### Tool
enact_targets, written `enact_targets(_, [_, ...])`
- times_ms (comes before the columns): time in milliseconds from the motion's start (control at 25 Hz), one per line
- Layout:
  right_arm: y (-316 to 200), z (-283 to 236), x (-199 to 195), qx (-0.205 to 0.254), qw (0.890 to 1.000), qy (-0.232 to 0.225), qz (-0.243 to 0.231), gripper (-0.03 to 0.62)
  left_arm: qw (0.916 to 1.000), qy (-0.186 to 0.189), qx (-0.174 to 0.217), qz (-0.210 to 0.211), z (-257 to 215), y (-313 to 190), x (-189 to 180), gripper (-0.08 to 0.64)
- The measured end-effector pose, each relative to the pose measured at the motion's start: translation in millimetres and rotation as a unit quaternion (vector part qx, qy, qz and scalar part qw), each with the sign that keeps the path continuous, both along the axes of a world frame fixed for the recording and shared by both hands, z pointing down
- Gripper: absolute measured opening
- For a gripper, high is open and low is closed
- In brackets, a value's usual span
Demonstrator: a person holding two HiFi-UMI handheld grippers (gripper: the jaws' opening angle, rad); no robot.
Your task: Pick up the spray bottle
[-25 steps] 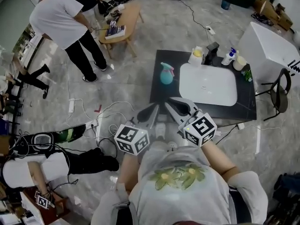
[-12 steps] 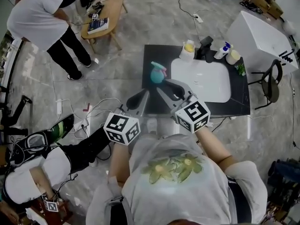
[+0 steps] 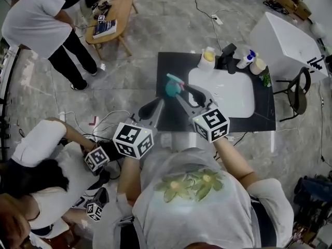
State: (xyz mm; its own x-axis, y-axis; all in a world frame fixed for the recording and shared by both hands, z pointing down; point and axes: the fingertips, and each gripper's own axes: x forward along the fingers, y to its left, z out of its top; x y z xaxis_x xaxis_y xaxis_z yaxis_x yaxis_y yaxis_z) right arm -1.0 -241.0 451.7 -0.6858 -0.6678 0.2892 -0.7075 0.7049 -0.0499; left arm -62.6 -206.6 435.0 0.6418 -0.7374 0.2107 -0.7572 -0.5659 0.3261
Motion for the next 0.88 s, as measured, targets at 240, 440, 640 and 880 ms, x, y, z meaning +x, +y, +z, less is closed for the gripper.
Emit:
enact_targets(240, [-18, 16, 0, -0.016, 1.0, 0.009, 0.015, 0.143, 1.0, 0.002, 0.001, 0.009, 1, -7, 2, 0.008])
enact_targets(440, [-28, 34, 0, -0.028, 0.999, 0.021, 0.02, 0.152, 0.9998, -0.001, 0.0, 0.018, 7, -12, 5, 0.008])
enact_targets(640, [-39, 52, 4, -0.041, 0.998, 0.03, 0.026, 0.152, 0.9997, -0.004, -0.003, 0.024, 12, -20, 6, 0.008])
enact_targets(880, [-49, 67, 7, -0.056, 0.997, 0.038, 0.028, 0.152, 0.9996, -0.008, -0.005, 0.029, 14, -28, 6, 0.008])
